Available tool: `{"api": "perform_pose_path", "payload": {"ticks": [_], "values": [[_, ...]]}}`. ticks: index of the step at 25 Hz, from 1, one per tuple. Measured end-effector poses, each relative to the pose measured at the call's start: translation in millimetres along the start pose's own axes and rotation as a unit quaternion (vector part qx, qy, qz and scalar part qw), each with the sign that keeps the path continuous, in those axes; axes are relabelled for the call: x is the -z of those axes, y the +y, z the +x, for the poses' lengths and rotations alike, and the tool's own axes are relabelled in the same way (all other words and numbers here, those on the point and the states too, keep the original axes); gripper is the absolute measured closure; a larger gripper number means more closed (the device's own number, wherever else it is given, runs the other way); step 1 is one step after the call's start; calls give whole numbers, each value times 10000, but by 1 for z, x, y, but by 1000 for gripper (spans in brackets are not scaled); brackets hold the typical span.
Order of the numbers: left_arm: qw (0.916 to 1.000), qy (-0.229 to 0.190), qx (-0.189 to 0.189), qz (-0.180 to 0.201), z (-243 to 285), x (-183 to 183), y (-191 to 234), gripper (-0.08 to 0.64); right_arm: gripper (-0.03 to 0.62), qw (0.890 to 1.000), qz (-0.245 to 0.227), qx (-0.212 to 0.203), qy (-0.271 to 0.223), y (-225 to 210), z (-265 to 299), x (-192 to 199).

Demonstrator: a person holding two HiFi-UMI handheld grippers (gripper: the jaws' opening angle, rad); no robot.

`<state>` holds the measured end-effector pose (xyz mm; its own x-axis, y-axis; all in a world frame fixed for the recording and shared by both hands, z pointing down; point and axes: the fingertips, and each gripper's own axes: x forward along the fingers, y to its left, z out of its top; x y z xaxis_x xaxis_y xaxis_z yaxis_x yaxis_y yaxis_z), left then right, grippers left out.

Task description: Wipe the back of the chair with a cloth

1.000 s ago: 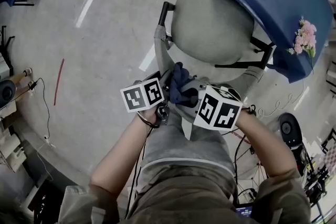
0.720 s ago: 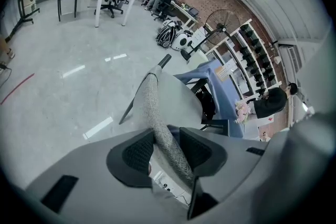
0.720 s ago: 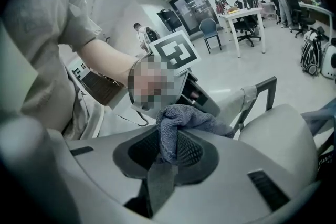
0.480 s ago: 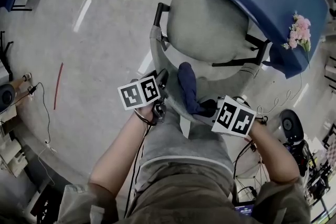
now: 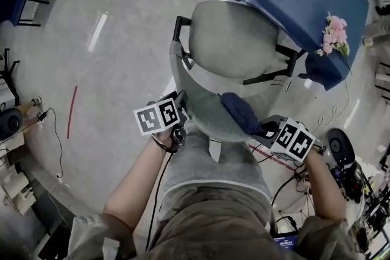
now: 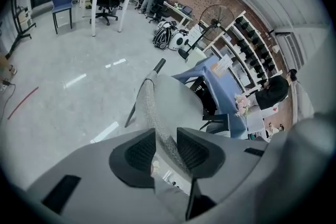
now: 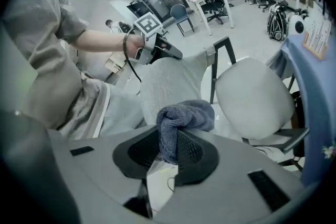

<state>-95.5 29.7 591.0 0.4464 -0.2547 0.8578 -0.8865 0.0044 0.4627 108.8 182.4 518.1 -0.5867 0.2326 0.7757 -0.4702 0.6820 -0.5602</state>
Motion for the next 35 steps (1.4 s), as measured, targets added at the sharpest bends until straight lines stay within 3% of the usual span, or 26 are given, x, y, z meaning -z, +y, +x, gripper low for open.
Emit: {"api": "perform_pose_path", "payload": {"ticks": [3,5,11,15,17,21,27,32,35], "values": [[9998,-22,-23,170,-14,1,-4,462,509,9968,-122,627,473,-16,-10,26],[9994,-51,-52,338,-26,1,-6,491,509,9930,-38,1058,532,-29,-18,38],[9923,-304,-129,1195,-63,-13,-28,505,509,9710,626,2187,-734,-71,-73,18],[9840,-634,-64,1661,-82,-33,-55,505,509,9512,574,2737,-1305,-78,-113,-12],[9758,-890,-45,1996,-96,-50,-70,505,509,9402,448,2951,-1640,-74,-135,-36],[9517,-1566,-2,2640,-131,-98,-106,511,509,9128,144,3319,-2376,-57,-185,-91],[9100,-2637,-28,3199,-195,-158,-155,512,509,8591,50,3633,-3604,-20,-260,-154],[8644,-3426,236,3673,-250,-183,-206,512,509,7987,-511,3867,-4582,29,-322,-195],[8351,-3814,353,3949,-285,-184,-232,512,509,7682,-775,3990,-4947,61,-351,-206]]}}
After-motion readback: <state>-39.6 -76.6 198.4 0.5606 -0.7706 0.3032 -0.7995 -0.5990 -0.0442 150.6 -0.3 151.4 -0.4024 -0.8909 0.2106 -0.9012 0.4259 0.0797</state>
